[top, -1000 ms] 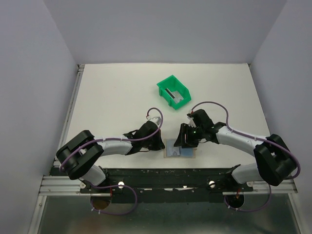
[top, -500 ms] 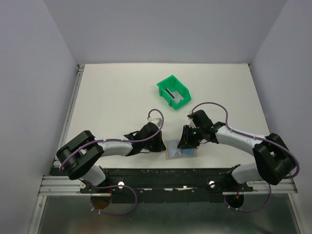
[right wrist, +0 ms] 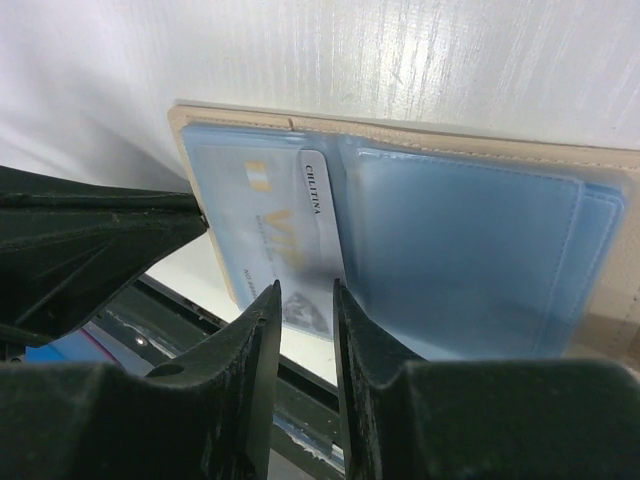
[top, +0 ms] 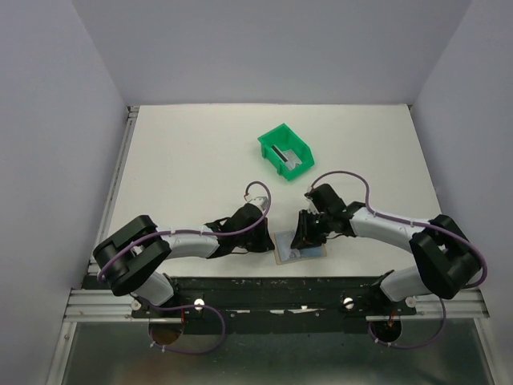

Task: Put the credit cards into the card holder
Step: Insert the credit card into the card holder, then move the storage box to the center of the board, then pick up the credit card from the storage box.

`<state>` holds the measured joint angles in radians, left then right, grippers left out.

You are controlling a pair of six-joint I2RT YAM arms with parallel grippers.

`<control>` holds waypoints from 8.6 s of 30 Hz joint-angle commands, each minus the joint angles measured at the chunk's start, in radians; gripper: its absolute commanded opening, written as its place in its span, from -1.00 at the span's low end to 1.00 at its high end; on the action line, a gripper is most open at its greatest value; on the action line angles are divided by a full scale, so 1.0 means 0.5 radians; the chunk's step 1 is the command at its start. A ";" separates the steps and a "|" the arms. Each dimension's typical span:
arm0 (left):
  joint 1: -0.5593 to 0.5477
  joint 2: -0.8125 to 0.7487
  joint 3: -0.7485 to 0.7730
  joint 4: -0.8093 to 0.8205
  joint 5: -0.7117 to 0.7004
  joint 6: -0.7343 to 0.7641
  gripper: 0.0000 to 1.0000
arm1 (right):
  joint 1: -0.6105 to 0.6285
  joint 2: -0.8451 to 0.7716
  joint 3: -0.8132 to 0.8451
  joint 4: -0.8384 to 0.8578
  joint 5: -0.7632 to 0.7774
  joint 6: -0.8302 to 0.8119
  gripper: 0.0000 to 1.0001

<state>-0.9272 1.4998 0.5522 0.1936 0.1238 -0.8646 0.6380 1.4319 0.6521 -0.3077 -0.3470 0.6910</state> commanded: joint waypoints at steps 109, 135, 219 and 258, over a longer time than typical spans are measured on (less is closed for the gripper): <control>-0.014 -0.048 0.135 -0.353 -0.131 0.088 -1.00 | 0.025 -0.348 -0.007 0.005 0.436 -0.167 -0.14; 0.885 0.276 1.254 -0.437 0.347 0.054 0.22 | 0.016 -1.121 -0.040 -0.400 0.743 0.094 0.05; 0.790 0.817 1.568 -0.709 0.385 0.468 -0.32 | -0.003 -1.305 0.107 -0.627 0.808 -0.182 0.06; 0.649 0.602 1.301 -0.599 0.247 0.321 -0.40 | -0.221 1.054 1.859 -0.679 0.684 -0.551 -0.24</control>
<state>-0.5903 1.8412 1.2217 -0.1059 0.2974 -0.6693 0.5350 1.9110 1.5322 -0.5755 -0.0708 0.4213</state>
